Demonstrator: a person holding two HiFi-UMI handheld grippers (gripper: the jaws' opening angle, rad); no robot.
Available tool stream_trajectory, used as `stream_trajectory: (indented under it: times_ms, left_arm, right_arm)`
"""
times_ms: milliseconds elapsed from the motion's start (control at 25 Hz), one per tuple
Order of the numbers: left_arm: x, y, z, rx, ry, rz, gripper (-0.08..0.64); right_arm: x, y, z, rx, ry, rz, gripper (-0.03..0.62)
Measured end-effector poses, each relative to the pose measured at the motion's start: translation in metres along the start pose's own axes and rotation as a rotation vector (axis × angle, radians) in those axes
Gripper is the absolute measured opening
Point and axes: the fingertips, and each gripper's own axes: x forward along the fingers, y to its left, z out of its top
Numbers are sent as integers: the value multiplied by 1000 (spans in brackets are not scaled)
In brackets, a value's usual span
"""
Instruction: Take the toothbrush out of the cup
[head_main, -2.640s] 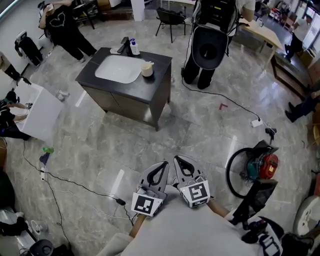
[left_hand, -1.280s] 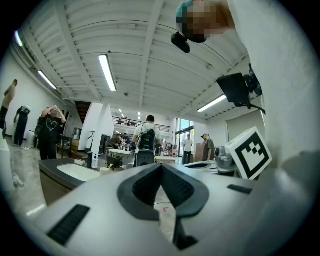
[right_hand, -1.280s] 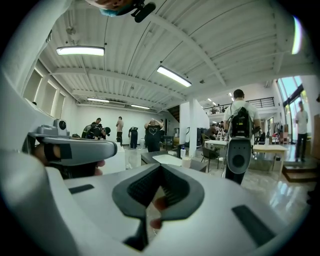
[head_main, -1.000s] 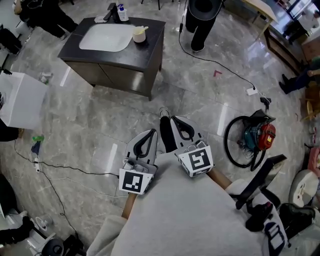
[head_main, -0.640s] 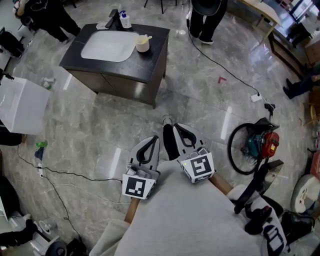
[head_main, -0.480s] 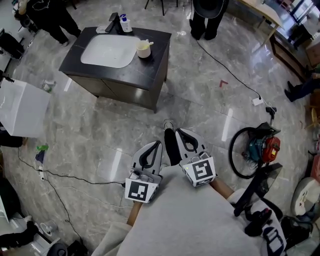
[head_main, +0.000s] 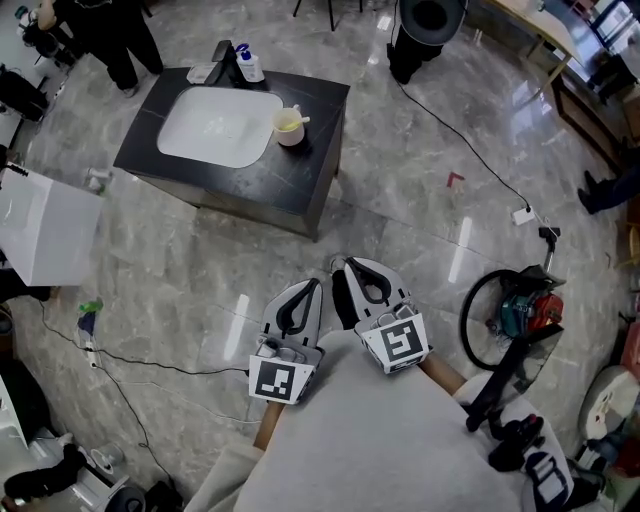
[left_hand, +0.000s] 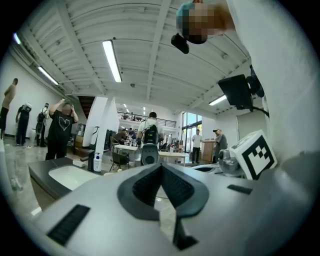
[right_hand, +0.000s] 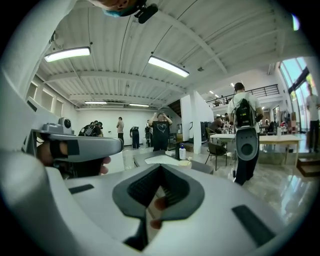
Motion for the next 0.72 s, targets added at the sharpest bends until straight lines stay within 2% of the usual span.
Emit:
stream_trajectory:
  times_ms: [280,400,520,720]
  left_arm:
    - [67,32,18,10,-7,6,3]
    - [90,42,22,46,-8,-2,3]
    - [108,45,28,16,-10,16,3]
    - [133,51,34,24,-10,17,3]
  right_arm:
    - [48,-42,18,-14,-20,41,5]
    - [66,-61,24,-14,-22,37,5]
    - [77,-76,30,-14,-34,43,5]
    - [94,-94,31,-10,-30,53,5]
